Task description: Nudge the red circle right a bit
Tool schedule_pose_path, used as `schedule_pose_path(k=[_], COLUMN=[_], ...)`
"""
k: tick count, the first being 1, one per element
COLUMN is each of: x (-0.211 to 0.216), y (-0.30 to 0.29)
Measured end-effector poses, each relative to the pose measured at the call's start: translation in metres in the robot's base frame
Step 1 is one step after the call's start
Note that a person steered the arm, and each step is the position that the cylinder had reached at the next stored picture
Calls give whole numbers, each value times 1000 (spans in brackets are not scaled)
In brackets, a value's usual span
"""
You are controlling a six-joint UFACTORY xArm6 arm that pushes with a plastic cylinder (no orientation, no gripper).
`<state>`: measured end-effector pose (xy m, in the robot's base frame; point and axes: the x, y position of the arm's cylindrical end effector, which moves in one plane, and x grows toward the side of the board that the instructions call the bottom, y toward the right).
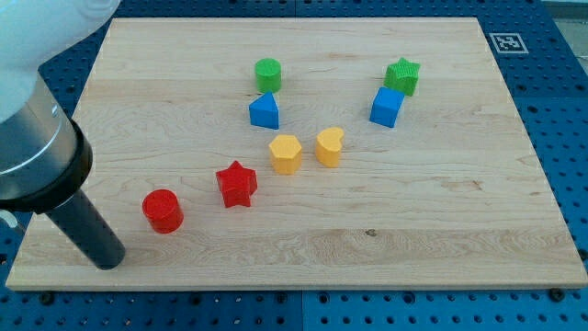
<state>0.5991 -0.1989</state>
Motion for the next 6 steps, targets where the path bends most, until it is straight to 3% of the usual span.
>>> schedule_pose_path(k=[4, 6], x=[-18, -24], y=[54, 0])
